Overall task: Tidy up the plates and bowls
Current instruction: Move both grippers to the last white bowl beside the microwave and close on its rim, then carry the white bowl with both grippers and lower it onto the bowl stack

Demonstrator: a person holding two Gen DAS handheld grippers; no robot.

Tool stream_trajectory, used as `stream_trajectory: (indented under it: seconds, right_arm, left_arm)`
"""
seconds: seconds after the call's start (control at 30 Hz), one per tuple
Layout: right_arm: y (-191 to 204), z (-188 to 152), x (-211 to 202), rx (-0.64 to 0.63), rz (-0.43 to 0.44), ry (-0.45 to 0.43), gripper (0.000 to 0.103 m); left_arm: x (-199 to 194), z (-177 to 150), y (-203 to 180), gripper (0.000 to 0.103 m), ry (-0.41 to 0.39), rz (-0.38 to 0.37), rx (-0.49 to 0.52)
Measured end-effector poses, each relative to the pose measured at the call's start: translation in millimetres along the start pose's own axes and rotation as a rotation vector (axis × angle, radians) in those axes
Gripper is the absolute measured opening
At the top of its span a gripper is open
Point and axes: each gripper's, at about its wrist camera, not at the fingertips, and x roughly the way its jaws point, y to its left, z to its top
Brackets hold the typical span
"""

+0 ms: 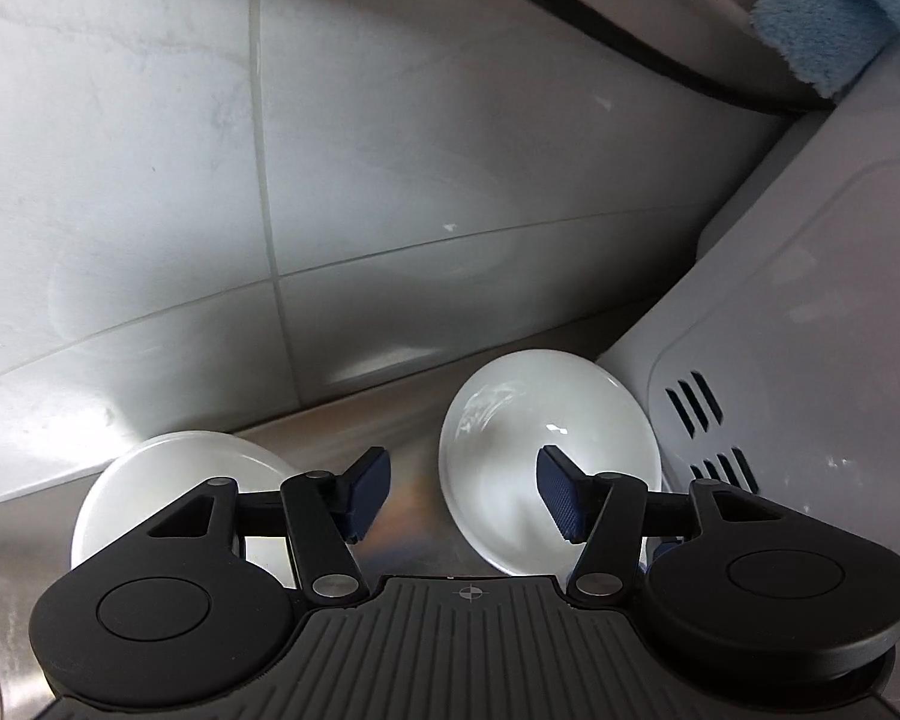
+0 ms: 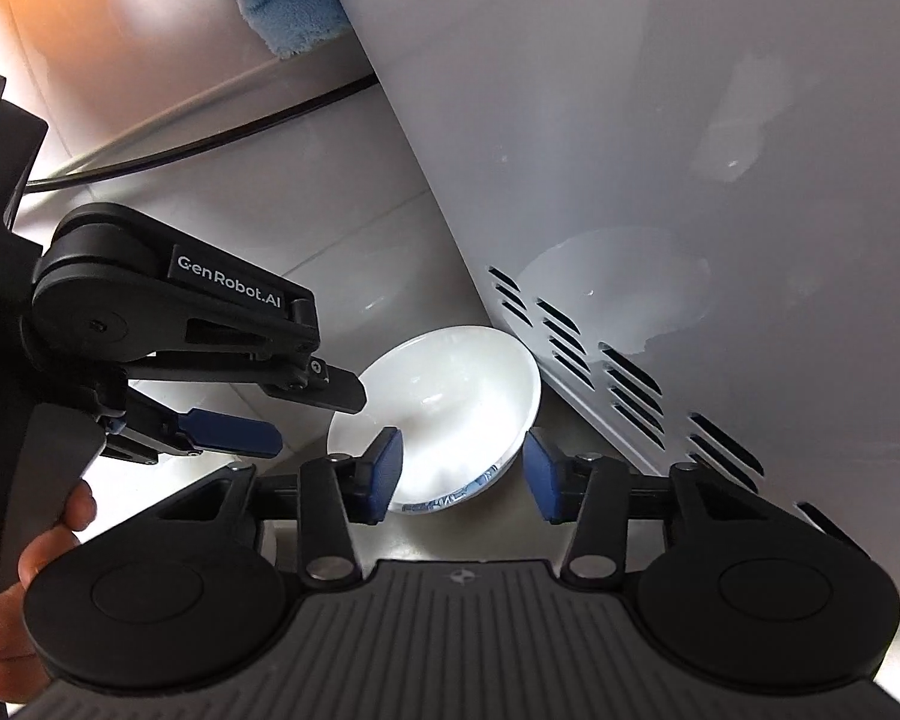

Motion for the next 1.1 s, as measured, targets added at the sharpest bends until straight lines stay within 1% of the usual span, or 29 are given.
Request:
stream_trajectory:
  seconds: [0.07,0.23,0.37,0.53,0.67,0.73,0.87,1.0,1.1]
  right_arm:
    - [-2,1,4,-0.001,-0.006,0.005,0.045]
    - [-5,1,7,-0.001,-0.021,0.009,0.042]
    - [-7,2,18,-0.006,-0.035,0.023,0.037]
    - [-7,2,23,-0.023,-0.044,0.033,0.036]
    - [-5,1,30,-0.032,-0.048,0.043,0.036]
    - [-4,2,32,-0.037,-0.054,0.044,0.036]
    - [-1,1,35,-0.041,-0.055,0.048,0.035]
    - [5,2,28,-0.057,-0.046,0.026,0.034]
    - [9,5,23,-0.053,-0.034,0.024,0.034]
  left_arm:
    - [3,1,2,0.103,0.006,-0.013,-0.008]
    - [8,-1,4,0.103,0.020,-0.013,-0.014]
    - [13,-1,3,0.103,0.026,-0.021,-0.018]
    - [20,-3,0,0.103,0.039,-0.038,-0.021]
    - [24,-5,-4,0.102,0.033,-0.016,-0.004]
    - [25,-6,-5,0.099,0.030,-0.005,0.003]
    - [22,-8,-6,0.098,0.023,0.008,0.017]
    - [15,-9,-7,0.098,0.003,0.017,0.026]
    - [6,-9,-6,0.098,-0.013,0.011,0.022]
